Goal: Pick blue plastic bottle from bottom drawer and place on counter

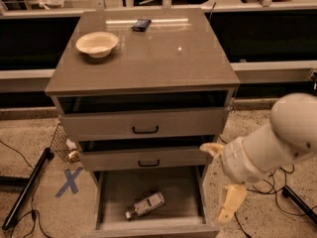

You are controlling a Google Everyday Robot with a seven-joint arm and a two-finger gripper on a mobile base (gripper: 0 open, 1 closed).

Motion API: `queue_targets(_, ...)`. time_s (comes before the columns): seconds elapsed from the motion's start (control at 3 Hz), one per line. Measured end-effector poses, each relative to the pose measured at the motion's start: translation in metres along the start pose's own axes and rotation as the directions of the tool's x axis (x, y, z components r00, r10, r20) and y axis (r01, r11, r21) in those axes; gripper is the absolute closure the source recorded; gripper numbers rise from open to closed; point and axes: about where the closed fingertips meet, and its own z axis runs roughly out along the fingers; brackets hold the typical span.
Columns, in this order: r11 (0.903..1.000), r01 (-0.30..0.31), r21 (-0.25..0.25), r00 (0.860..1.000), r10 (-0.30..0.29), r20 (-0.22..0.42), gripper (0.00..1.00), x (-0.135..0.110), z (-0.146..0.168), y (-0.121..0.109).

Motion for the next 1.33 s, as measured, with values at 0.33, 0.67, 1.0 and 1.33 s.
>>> queue_targets(0.33,0.9978,0.039,0.054,0.991,-0.045,0.123,0.0,0.035,0.052,0.004)
queue_targets(0.67,0.9927,0.101,0.066,0.986,-0.109,0.13,0.0,0.042,0.059,0.002)
queue_targets(1.0,0.9935,0.097,0.059,0.986,-0.104,0.131,0.0,0.042,0.063,0.001)
queue_targets(1.33,0.9904,0.112,0.082,0.978,-0.124,0.166,0.0,0.044,0.099,-0.011)
